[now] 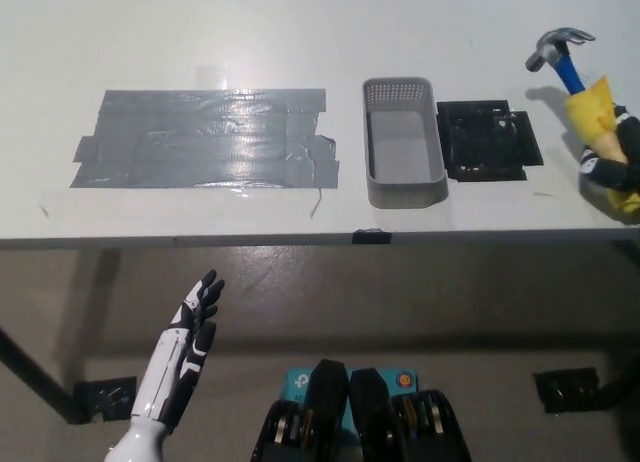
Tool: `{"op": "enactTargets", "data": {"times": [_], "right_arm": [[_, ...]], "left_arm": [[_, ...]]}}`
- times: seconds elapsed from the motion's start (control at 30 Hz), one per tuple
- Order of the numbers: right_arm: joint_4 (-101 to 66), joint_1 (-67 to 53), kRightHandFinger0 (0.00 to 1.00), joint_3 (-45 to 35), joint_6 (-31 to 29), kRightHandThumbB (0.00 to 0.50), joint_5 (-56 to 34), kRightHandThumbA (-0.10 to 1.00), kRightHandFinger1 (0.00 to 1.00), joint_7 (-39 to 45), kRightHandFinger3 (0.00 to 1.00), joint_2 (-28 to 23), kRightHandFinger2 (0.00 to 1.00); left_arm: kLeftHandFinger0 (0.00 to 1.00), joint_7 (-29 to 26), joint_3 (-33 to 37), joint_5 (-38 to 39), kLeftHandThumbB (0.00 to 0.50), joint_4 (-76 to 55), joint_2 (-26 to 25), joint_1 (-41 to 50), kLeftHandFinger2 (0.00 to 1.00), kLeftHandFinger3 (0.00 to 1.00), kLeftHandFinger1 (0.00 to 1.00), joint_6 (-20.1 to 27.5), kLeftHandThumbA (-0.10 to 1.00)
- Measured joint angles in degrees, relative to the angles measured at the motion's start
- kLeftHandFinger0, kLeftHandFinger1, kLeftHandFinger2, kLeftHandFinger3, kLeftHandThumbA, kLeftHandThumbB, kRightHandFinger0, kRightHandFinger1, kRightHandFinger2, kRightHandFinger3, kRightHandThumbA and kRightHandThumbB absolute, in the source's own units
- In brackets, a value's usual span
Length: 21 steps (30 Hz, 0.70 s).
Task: The robot picks the hammer with right hand and hits the black area on the desk and places it back.
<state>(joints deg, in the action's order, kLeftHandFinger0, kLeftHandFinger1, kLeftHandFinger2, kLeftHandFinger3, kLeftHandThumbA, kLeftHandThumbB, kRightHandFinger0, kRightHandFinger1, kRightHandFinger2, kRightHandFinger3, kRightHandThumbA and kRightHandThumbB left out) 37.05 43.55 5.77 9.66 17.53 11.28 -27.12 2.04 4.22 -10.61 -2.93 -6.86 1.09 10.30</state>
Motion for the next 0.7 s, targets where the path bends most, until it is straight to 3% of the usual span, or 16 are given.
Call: {"op": "enactTargets", "data": {"times": [0.3,0.5,0.7], "right_arm": [[-9.61,0.61,0.12,4.44,4.39,0.104,-0.63,-0.1,0.55,10.43,0.97,-4.48,0.89],[-13.56,0.52,0.18,6.53,4.97,0.101,-0.46,-0.1,0.64,13.7,0.99,-4.62,0.93],[-17.87,0.21,0.12,8.98,5.37,0.108,0.54,-0.1,0.6,15.84,1.0,-4.79,0.95]], "left_arm": [[1.0,0.38,0.04,0.16,0.057,-0.04,-0.54,-1.66,1.0,1.0,1.0,0.02,1.0],[1.0,0.86,0.06,0.2,0.046,-0.05,-0.57,-1.77,1.0,1.0,1.0,0.01,1.0],[1.0,1.16,0.05,0.19,0.049,-0.1,-0.57,-1.77,1.0,1.0,1.0,0.01,1.0]]}}
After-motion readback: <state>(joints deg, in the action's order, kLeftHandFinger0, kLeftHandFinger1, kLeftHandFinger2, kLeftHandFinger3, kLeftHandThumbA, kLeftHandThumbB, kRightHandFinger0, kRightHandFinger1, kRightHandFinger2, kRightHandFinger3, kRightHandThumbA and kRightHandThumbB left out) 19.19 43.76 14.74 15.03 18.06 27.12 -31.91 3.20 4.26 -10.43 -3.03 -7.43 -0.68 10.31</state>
